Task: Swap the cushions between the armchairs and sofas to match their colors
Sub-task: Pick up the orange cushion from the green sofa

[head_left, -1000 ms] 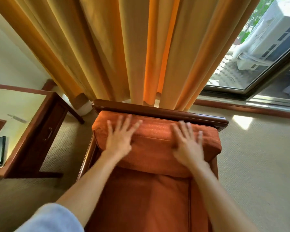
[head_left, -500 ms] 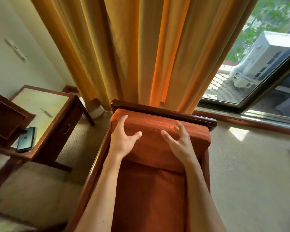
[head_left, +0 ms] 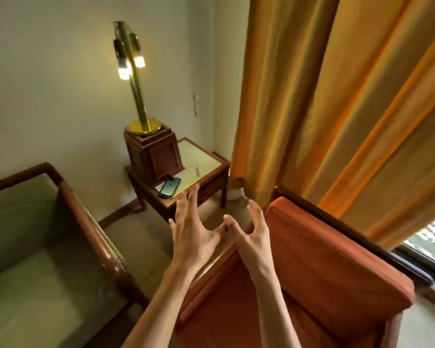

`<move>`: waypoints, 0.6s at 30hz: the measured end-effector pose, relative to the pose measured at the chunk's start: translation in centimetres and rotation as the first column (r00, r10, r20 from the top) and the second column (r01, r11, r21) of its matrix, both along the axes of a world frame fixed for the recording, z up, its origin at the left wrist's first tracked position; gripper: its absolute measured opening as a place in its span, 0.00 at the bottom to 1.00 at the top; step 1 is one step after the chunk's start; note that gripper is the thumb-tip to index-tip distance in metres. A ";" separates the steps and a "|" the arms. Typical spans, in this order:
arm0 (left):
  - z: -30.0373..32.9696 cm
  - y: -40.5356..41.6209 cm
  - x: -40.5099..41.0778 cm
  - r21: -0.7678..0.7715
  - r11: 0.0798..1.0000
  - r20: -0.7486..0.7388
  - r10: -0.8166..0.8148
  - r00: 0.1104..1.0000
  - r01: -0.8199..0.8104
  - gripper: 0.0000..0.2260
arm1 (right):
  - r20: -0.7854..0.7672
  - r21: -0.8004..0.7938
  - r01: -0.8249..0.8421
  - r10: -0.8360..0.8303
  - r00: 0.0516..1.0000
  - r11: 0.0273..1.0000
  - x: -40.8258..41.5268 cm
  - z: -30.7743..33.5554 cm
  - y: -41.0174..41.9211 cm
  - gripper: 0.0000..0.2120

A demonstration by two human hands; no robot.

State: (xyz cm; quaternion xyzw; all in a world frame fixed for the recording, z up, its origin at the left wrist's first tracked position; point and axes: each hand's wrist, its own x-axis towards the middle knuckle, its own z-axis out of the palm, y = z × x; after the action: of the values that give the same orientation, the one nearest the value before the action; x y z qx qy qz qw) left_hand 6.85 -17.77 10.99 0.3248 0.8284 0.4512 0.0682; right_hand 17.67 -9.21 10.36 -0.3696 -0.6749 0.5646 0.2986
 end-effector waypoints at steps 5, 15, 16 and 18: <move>1.9 -15.6 -6.2 -0.010 0.952 -0.062 0.305 0.950 -0.306 0.54 | 0.102 0.089 -0.283 0.274 0.956 0.955 -8.0 1.5 -11.0 0.48; 3.4 -48.7 -11.4 0.009 0.723 -0.012 0.690 0.723 -0.690 0.54 | 0.119 0.214 -0.710 0.703 0.701 0.671 -20.1 2.1 -42.0 0.45; 3.3 -51.7 -11.5 0.008 0.696 -0.009 0.718 0.696 -0.718 0.54 | 0.118 0.206 -0.741 0.735 0.667 0.639 -20.9 2.0 -45.0 0.47; 3.0 -57.6 -11.3 0.005 0.634 0.002 0.774 0.634 -0.774 0.54 | 0.133 0.199 -0.805 0.799 0.587 0.558 -22.1 1.9 -50.8 0.48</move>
State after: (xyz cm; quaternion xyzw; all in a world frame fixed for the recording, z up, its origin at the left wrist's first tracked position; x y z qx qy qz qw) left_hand -4.45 -75.38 14.01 -0.0607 0.8865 0.4390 -0.1326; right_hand -4.43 -60.03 12.21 0.0083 -0.8353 0.5481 0.0419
